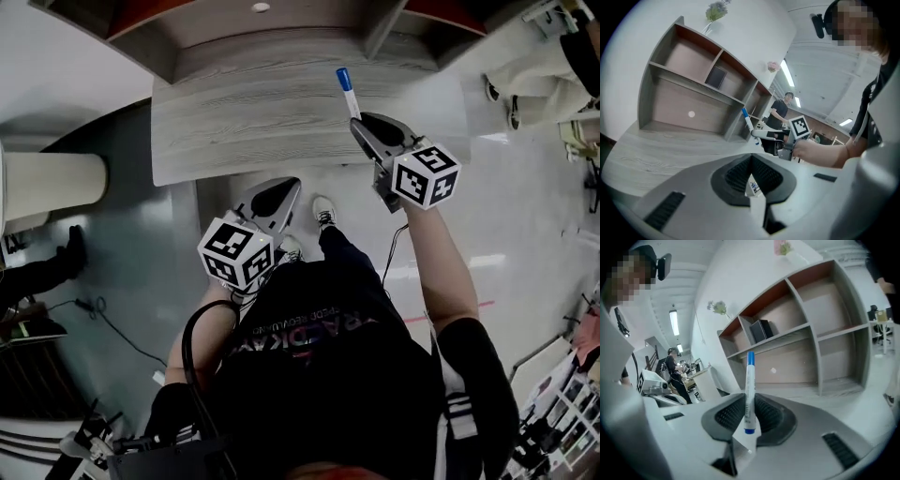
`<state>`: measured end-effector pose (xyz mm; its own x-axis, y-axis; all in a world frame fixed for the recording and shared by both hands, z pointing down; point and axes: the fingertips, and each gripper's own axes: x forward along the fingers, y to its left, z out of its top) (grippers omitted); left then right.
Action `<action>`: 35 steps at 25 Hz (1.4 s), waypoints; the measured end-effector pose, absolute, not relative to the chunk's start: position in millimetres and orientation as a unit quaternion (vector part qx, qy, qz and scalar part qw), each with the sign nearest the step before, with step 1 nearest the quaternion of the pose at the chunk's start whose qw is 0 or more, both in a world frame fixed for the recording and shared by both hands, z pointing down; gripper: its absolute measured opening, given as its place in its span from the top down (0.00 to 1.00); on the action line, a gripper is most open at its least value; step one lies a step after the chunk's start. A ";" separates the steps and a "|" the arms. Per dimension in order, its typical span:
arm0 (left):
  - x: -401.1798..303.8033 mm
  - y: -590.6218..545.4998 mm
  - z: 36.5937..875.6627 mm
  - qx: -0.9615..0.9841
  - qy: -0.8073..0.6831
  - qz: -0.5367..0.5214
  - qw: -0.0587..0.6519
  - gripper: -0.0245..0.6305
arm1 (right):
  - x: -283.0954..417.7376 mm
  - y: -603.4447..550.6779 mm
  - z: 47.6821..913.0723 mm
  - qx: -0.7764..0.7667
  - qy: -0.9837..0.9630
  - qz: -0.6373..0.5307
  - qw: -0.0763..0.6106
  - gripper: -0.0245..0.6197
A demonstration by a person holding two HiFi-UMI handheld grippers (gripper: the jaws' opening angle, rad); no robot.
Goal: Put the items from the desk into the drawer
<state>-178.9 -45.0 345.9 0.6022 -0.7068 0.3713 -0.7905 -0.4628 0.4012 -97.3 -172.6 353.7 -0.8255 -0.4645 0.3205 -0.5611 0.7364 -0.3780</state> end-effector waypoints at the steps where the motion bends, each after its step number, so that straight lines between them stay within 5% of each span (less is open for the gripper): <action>1: -174.4 -45.1 343.5 0.858 -0.429 0.075 0.272 0.95 | -89.1 -165.7 348.7 0.288 -0.924 0.232 0.099 0.84; 21: -61.4 23.1 328.6 0.937 -0.233 0.098 0.240 0.95 | 64.6 -9.0 327.7 0.494 -0.838 0.213 0.088 0.84; 35: 5.5 20.9 345.3 0.928 -0.249 0.120 0.250 0.95 | 119.9 -9.9 373.2 0.462 -0.845 0.246 0.114 0.84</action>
<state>5.5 20.9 345.3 0.8473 -0.4015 0.3476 -0.5217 -0.7515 0.4037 119.9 -9.9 373.2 -0.5477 -0.7236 0.4200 -0.8360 0.4527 -0.3102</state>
